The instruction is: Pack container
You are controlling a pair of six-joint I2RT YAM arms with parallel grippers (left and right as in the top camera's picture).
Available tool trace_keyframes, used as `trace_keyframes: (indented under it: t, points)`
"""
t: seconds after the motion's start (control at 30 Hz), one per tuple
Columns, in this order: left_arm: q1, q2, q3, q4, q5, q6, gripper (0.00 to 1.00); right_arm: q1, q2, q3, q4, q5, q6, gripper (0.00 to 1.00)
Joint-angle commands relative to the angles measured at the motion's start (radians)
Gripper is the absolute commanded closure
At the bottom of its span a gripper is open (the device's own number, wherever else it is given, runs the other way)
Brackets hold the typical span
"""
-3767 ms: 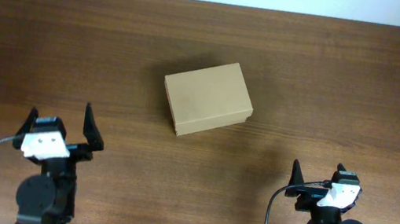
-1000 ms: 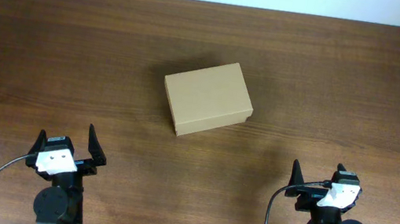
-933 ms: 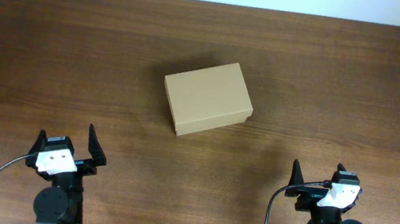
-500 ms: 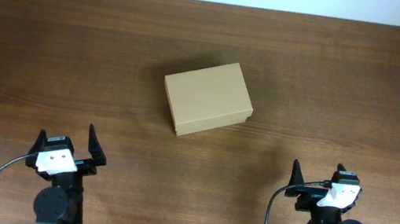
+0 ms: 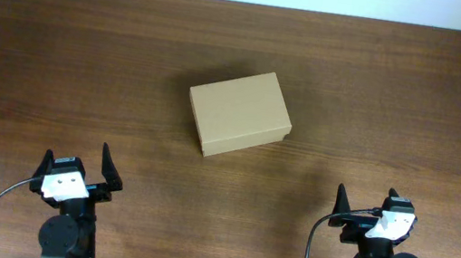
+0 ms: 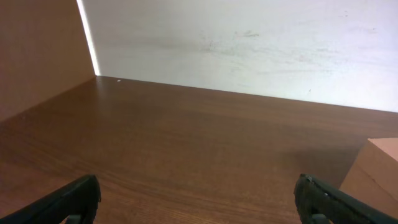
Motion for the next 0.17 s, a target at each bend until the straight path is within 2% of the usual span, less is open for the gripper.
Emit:
trace_keyframes:
  t: [0.0,0.13]
  points:
    - [0.006,-0.008,-0.005,-0.001,0.011,-0.003,0.01,0.006,-0.011,-0.008,0.002,-0.013,0.001,0.01]
    - [0.006,-0.008,-0.005,-0.001,0.011,-0.003,0.00,0.006,-0.011,-0.008,0.002,-0.013,0.001,0.01]
